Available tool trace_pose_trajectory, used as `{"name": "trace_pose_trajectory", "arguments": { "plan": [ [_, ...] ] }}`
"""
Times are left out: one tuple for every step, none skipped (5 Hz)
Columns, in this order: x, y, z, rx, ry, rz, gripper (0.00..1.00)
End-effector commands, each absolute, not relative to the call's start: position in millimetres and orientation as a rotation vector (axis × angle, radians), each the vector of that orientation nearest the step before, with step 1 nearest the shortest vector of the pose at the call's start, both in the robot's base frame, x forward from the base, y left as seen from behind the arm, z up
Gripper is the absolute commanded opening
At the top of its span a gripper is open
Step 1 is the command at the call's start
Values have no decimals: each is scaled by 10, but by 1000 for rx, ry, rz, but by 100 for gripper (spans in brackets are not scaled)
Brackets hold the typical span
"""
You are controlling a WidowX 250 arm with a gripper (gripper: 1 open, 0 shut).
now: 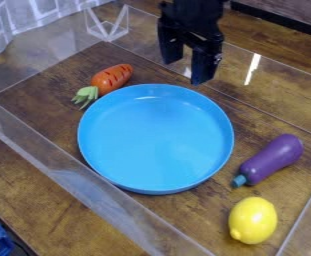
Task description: Remove the purple eggplant from the blue tray and put it on the table
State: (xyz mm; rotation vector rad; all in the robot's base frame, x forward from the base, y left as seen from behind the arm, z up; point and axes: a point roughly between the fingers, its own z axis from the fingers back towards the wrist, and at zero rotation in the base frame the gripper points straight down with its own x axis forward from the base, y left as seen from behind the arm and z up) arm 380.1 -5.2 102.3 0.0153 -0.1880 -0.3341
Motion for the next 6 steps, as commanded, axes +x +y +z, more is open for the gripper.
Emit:
{"name": "trace_pose_trajectory", "arguments": {
  "plan": [
    [3894,-29,1186,28,-246,-330,100],
    [3904,-55,1155,31,-240,-339,100],
    [3930,-66,1126,30,-241,-350,100],
    [3956,-68,1096,30,-244,-367,100],
    [3983,-65,1074,29,-247,-379,100],
    [4011,-65,1079,29,-251,-381,100]
  ]
}}
